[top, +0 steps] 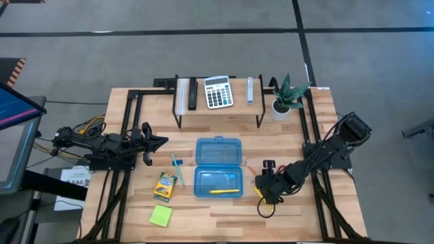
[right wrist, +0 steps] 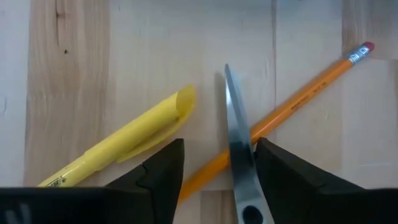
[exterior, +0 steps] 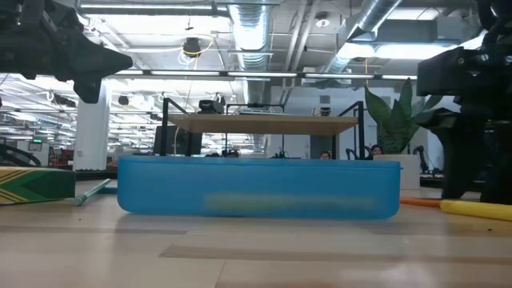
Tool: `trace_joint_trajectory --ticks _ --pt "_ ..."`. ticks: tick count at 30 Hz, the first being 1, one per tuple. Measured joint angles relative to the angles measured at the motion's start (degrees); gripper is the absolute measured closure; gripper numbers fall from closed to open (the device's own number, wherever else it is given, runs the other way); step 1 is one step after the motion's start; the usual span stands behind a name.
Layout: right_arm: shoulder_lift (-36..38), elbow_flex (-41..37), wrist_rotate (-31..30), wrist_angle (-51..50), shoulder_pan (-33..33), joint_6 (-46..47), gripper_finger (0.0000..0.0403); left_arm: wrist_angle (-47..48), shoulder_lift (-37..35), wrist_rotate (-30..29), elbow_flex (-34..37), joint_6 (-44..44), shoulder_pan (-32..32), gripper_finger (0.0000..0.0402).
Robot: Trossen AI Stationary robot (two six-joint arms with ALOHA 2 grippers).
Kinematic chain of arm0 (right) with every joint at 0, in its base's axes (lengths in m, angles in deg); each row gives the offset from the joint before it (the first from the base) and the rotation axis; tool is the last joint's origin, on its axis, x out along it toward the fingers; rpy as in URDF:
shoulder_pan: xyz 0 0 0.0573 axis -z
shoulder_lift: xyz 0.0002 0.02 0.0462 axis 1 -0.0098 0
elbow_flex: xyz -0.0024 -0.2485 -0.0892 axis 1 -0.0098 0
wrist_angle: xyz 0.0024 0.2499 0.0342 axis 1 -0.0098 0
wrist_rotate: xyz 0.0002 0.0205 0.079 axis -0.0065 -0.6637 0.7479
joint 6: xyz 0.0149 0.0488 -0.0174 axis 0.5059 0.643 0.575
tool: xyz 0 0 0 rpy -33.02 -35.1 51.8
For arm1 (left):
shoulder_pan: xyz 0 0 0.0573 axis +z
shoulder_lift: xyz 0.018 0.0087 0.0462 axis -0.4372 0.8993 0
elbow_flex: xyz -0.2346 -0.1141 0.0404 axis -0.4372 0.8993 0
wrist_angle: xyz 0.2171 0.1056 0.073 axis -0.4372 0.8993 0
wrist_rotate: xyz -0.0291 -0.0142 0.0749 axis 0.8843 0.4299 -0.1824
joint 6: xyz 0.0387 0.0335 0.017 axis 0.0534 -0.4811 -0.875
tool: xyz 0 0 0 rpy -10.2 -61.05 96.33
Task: Pack school essentials
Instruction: Put the black scissors into the blue supply box
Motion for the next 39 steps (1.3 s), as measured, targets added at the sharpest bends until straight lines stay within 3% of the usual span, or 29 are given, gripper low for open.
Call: trace_joint_trajectory --ticks 17,39 --pt "-0.04 -0.09 0.03 -0.40 1.53 -0.04 0.0338 0.00 0.00 -0.02 0.00 -0.01 0.01 0.0397" --pt "0.05 0.02 0.76 -2.16 1.51 0.00 0.0349 0.02 0.02 -0.02 0.00 -0.01 0.02 0.0397"
